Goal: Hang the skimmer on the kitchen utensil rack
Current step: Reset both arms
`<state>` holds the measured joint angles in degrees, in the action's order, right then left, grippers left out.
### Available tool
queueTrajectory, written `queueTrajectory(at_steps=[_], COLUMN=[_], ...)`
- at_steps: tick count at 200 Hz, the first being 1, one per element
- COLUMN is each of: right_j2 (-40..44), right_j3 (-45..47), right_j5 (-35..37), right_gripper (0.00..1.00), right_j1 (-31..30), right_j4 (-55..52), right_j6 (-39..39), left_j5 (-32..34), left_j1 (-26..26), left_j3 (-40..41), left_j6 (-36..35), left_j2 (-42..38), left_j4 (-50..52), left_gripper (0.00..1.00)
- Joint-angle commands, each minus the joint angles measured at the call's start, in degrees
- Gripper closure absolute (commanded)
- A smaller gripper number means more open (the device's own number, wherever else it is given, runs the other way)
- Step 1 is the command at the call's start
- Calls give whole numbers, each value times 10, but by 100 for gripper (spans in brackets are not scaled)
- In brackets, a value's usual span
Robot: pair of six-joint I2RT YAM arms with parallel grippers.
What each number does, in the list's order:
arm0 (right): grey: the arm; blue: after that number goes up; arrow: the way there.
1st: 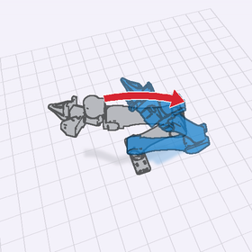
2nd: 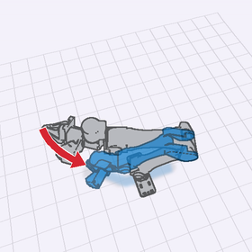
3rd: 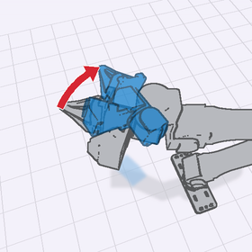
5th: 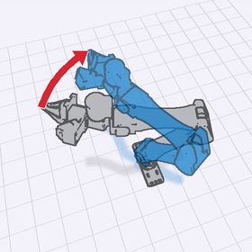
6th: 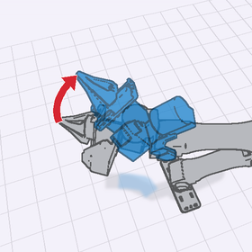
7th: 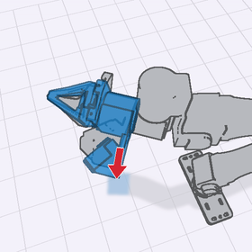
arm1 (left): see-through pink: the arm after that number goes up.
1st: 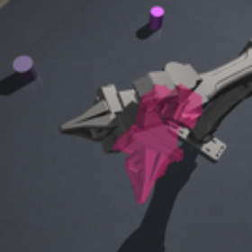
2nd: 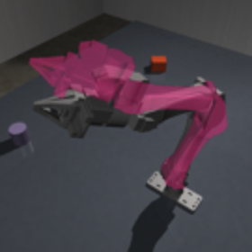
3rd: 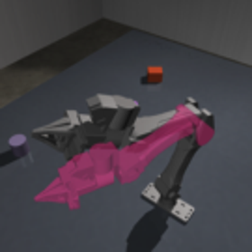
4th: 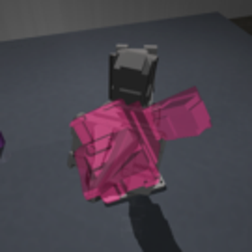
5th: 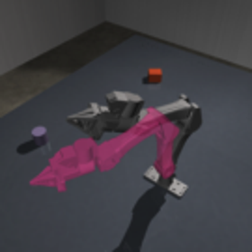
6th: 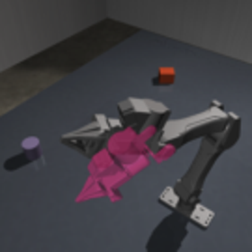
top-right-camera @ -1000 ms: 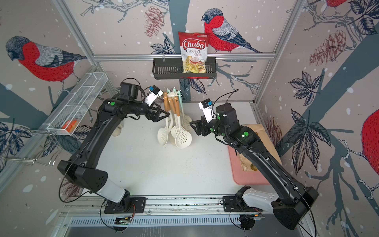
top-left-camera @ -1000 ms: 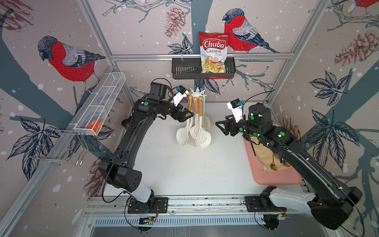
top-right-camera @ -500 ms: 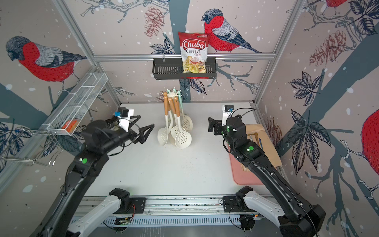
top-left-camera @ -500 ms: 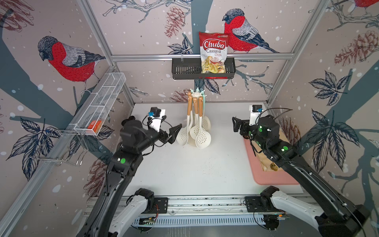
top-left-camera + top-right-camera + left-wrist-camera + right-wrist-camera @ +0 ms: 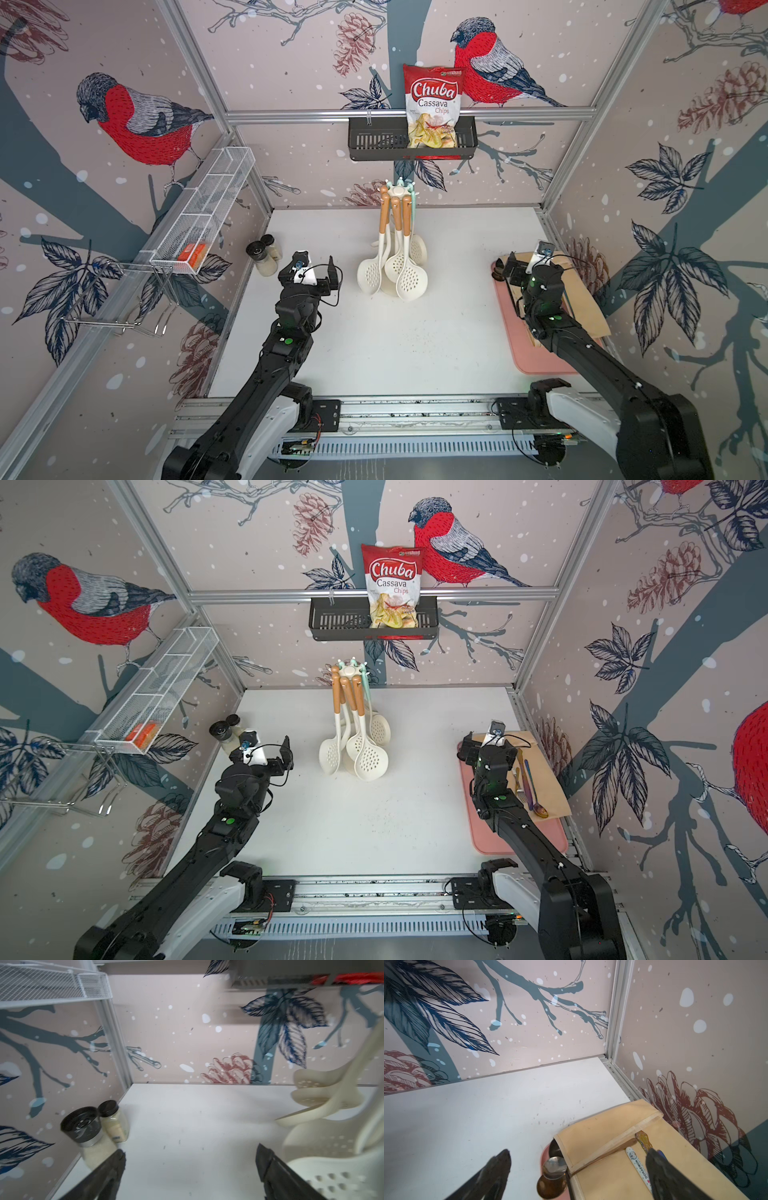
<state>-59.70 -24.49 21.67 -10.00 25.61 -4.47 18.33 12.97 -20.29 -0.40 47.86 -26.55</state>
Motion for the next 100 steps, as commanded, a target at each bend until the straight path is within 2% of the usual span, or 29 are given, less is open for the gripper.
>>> queueTrajectory(at_steps=[1, 51, 87, 100], right_j2=[-16, -92, -154, -174], right_j3=[23, 48, 85, 98], right_j5=[-58, -74, -90, -99], right_gripper=[0, 0, 0, 1], right_j1=[21, 31, 45, 50], right_j4=[104, 187, 287, 328], right_j6=[21, 35, 29, 25], left_j5=[31, -45, -107, -133], left_j1=[-17, -57, -89, -101], left_j3=[36, 114, 120, 134], left_j6=[-23, -24, -24, -18], left_j2=[40, 203, 326, 380], left_j4=[-148, -389, -502, -578], left_gripper=[0, 0, 1, 1])
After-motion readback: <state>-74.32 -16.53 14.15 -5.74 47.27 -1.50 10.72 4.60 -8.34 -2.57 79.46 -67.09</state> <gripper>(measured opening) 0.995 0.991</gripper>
